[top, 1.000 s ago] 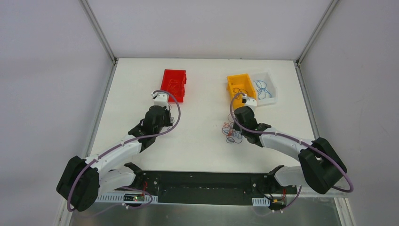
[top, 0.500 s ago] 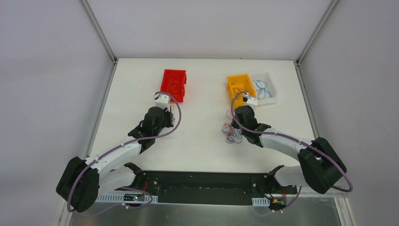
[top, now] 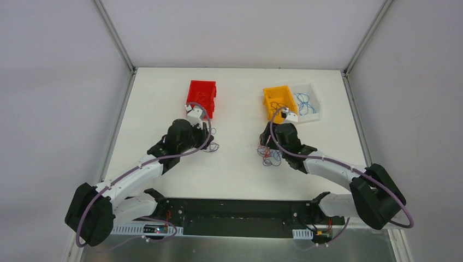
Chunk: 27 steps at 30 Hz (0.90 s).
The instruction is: Untangle the cables
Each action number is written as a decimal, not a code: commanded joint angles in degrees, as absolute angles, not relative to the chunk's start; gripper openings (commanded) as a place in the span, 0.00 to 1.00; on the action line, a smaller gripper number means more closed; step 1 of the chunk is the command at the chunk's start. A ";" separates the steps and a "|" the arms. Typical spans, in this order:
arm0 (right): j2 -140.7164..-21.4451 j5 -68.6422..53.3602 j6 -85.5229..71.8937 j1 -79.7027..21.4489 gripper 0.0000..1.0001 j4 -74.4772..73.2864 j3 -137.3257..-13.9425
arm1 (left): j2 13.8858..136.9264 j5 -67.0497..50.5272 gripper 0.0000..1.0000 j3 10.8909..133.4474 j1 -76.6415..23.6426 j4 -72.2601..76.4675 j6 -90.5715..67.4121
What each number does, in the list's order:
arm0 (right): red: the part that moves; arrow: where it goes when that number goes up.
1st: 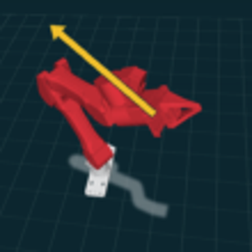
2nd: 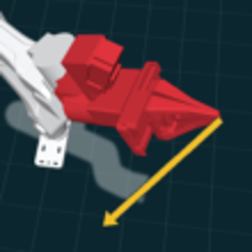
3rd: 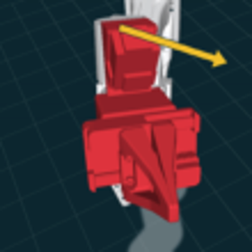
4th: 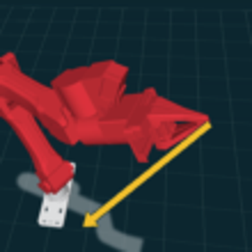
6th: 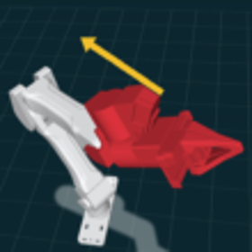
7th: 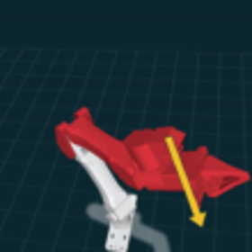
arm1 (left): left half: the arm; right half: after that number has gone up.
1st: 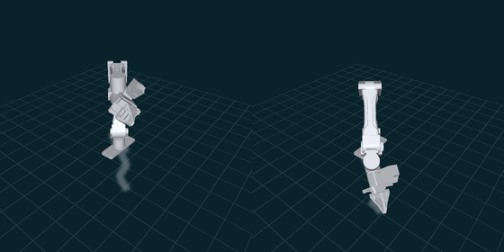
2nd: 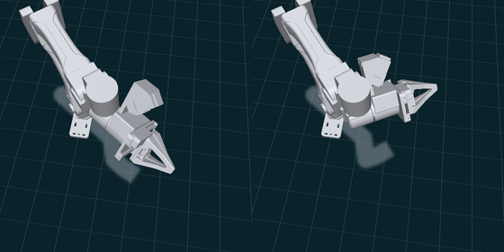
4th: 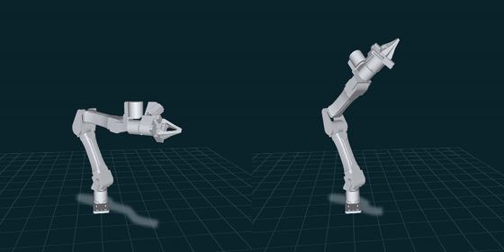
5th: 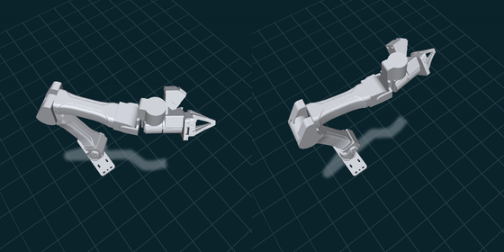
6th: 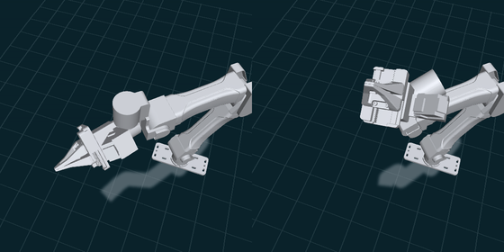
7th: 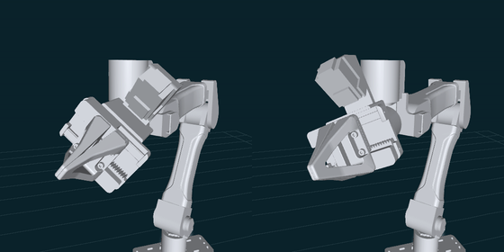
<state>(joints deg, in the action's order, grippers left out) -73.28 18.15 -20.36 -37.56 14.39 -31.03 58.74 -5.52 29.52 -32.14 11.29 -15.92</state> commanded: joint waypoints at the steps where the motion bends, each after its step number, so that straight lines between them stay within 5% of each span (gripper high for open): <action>1: -70.12 18.16 -20.23 -37.27 0.68 16.88 -30.42 | 61.09 -4.54 0.29 35.90 -31.64 0.58 -19.55; 2: -69.66 18.19 -20.29 -37.32 0.68 16.73 -30.27 | 61.92 -5.96 0.45 35.97 -31.64 0.46 -18.92; 4: -68.69 18.44 -20.58 -37.29 0.69 16.70 -29.79 | 64.12 -6.42 0.94 36.62 -31.88 0.19 -19.36; 6: -67.59 19.01 -20.86 -37.27 0.69 16.70 -29.22 | 67.23 -5.72 0.99 38.90 -32.26 -3.32 -19.44; 18: -53.31 29.83 -22.81 -36.77 0.74 15.83 -22.77 | 88.02 6.05 0.98 54.58 -36.28 -20.64 -21.49; 24: -50.17 31.58 -23.41 -36.23 0.73 15.55 -21.19 | 93.18 5.94 0.78 57.56 -36.46 -23.89 -22.84; 27: -49.03 32.94 -24.10 -36.12 0.73 14.94 -21.16 | 94.73 3.89 0.42 59.43 -36.68 -25.56 -23.14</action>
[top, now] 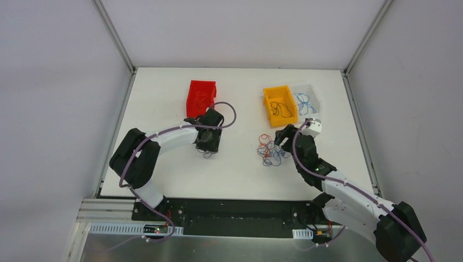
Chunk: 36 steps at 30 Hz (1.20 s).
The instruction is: Untangle the cables
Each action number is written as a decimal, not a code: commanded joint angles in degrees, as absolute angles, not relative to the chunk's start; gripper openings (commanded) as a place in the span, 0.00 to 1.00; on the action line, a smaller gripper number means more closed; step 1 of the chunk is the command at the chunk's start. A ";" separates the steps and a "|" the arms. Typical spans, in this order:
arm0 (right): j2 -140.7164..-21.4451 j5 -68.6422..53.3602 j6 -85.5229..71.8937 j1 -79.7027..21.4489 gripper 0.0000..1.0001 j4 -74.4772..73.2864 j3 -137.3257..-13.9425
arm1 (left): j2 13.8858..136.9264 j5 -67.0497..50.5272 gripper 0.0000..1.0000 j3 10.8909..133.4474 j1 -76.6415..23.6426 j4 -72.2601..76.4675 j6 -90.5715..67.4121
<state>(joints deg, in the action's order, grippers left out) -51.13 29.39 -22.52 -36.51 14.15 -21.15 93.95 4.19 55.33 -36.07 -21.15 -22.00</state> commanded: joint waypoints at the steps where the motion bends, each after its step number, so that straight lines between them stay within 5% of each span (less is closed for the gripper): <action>1: -48.11 34.97 -24.68 -36.12 0.73 14.63 -20.98 | 94.90 2.73 0.25 59.97 -36.96 -25.65 -23.20; 2: -46.75 36.48 -25.23 -36.14 0.73 14.09 -20.55 | 94.69 2.16 0.07 60.53 -37.38 -25.63 -23.25; 3: -44.75 38.22 -25.60 -36.13 0.73 14.41 -19.61 | 94.29 2.13 0.00 61.19 -38.01 -25.58 -23.43; 11: -32.99 48.28 -29.16 -36.06 0.71 15.49 -13.51 | 96.79 -5.41 0.00 81.04 -40.08 -24.92 -21.24; 26: -30.94 50.96 -28.54 -36.03 0.70 13.13 -13.85 | 132.47 -21.63 0.00 134.93 -40.91 -19.23 -27.77; 36: -30.57 51.16 -28.66 -35.95 0.69 12.75 -13.90 | 135.06 -33.10 0.00 135.73 -38.98 0.20 -41.96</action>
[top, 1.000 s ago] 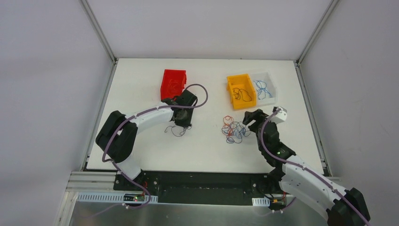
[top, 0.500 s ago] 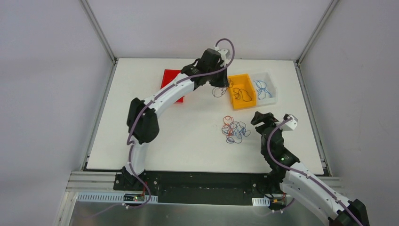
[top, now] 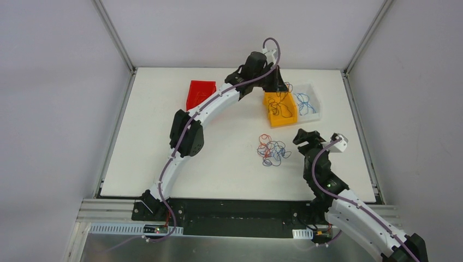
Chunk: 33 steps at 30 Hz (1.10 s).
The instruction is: Untangle the cables
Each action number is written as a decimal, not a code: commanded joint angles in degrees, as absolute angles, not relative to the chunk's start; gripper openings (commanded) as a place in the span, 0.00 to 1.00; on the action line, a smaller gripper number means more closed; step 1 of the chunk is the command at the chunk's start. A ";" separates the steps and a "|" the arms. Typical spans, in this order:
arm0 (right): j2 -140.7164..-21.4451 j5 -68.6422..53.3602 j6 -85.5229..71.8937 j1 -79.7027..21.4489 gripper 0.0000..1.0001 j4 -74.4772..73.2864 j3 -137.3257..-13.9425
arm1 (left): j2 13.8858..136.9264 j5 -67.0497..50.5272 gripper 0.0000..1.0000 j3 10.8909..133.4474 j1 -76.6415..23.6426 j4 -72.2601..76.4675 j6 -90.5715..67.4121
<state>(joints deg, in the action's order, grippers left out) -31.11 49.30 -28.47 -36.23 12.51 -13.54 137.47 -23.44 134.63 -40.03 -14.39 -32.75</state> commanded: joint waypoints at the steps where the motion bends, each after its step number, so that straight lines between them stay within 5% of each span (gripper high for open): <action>1: -30.77 51.10 -28.80 -35.97 0.69 12.80 -13.93 | 134.11 -34.16 0.00 135.07 -39.02 2.03 -43.40; 10: -30.18 51.14 -28.92 -35.95 0.69 12.64 -13.96 | 134.21 -29.87 0.00 133.12 -39.00 11.21 -49.34; 22: -25.29 53.18 -28.48 -35.87 0.69 12.45 -12.39 | 144.76 -16.34 0.00 134.55 -38.49 -2.59 -39.06; 26: -25.76 53.30 -28.39 -35.88 0.68 12.43 -12.55 | 144.21 -14.13 0.42 134.49 -38.66 -3.85 -39.08; 33: -29.46 52.48 -27.48 -35.79 0.68 12.42 -14.02 | 135.64 -10.17 0.66 129.95 -39.02 -6.37 -33.20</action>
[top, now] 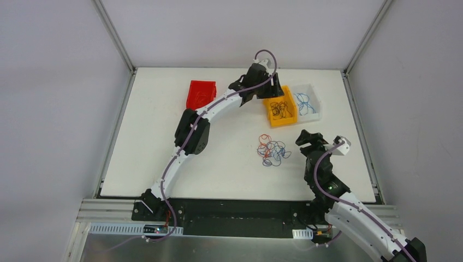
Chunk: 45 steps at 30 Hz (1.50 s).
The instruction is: Untangle the cables
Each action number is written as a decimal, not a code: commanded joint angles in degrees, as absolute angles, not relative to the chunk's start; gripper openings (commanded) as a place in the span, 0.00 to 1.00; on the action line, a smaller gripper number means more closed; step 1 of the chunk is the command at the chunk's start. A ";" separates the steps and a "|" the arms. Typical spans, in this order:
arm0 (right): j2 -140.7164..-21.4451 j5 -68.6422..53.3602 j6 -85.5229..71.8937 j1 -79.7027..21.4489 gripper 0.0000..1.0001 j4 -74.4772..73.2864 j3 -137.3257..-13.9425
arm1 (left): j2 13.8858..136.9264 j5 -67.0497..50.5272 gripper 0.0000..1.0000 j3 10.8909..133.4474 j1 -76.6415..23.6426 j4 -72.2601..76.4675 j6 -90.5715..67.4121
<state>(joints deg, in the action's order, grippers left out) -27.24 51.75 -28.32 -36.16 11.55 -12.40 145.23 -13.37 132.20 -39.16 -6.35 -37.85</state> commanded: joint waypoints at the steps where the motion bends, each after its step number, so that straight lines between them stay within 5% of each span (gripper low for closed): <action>1: -30.65 52.00 -27.29 -35.73 0.68 12.43 -14.43 | 133.66 -10.18 0.67 129.07 -39.09 -7.20 -32.37; 7: -45.20 27.16 -29.19 -28.48 0.81 2.75 -23.04 | 118.11 -10.11 0.73 112.48 -39.67 -10.28 -24.46; 13: -51.06 2.92 -32.50 -16.36 0.72 -10.43 -29.47 | 102.31 -12.07 0.77 88.09 -41.81 -9.64 -15.25; 17: -49.26 3.67 -31.58 -14.77 0.58 -12.24 -29.25 | 97.41 -15.01 0.77 73.13 -42.71 -1.79 -12.40; 34: -58.63 -5.25 -34.45 -12.50 0.59 -12.04 -28.25 | 82.00 -12.95 0.78 47.19 -42.69 18.37 -8.00; 38: -61.88 -7.69 -35.43 -12.53 0.47 -8.47 -28.63 | 76.73 -9.83 0.78 41.93 -42.71 23.06 -7.51; 42: -63.18 -10.13 -32.90 -14.88 0.13 -7.15 -30.31 | 71.06 -2.23 0.75 36.84 -42.80 26.31 -7.21; 45: -63.98 -4.87 -30.09 -22.09 0.00 -10.56 -33.92 | 65.87 3.24 0.77 31.70 -42.77 31.56 -6.97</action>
<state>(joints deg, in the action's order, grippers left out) -63.11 -7.09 -33.15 -15.18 -10.15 -28.47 72.12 -5.93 36.45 -42.92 22.63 -8.08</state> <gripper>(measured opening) 0.040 0.761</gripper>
